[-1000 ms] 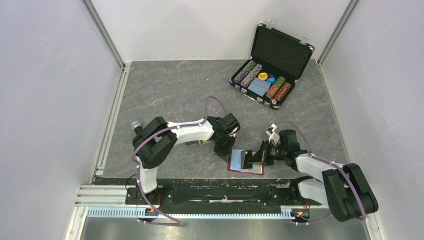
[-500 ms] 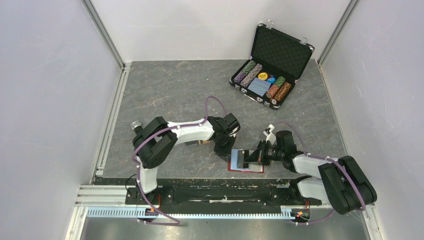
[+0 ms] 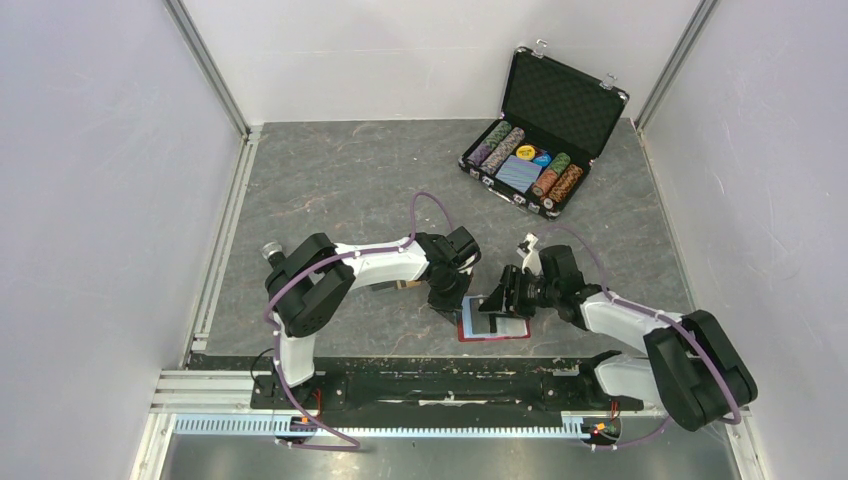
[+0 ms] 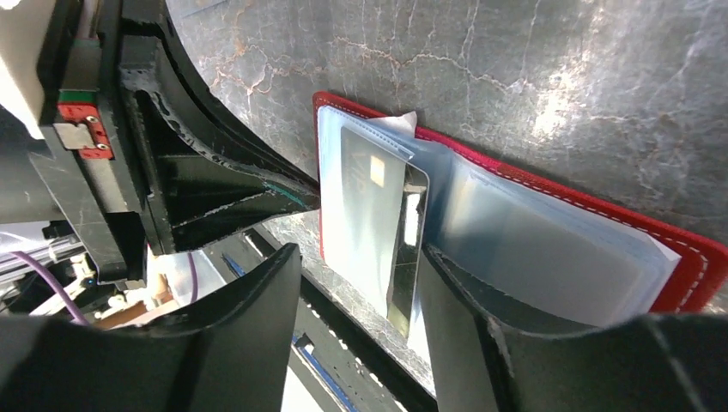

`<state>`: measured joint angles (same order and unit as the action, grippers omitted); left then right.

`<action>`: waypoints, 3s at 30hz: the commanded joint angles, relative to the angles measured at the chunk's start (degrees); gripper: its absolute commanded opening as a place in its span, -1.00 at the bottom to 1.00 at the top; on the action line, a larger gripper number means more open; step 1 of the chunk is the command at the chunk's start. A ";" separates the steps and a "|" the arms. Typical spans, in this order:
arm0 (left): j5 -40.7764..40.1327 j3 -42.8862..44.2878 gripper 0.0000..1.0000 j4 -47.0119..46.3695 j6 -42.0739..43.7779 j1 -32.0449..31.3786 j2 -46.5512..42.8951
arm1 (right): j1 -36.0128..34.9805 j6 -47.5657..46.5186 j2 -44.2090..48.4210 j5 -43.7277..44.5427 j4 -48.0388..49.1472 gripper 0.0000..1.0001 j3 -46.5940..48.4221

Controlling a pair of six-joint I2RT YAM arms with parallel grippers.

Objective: Put the credit cards into the card holder
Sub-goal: Insert the credit card into the card holder, then pick up the credit card from the storage box.

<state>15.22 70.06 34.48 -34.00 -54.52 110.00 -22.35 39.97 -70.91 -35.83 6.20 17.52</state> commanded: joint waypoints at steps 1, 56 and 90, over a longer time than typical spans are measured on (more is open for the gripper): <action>-2.17 -0.10 -0.96 0.59 1.07 -1.11 2.33 | -0.23 -6.18 2.27 4.26 -9.56 0.17 3.44; 1.72 -12.47 -0.12 -0.92 -0.64 31.60 -35.01 | -11.76 -13.53 -27.02 4.03 -18.43 0.18 51.59; -14.00 -13.70 -0.42 8.66 5.80 32.14 -27.77 | -24.77 -12.66 -52.39 8.73 -24.42 -0.65 71.41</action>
<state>-0.78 56.82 46.00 -30.33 -22.41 81.12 -46.41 26.98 -121.95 -26.15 -19.81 86.06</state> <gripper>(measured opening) 0.304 0.203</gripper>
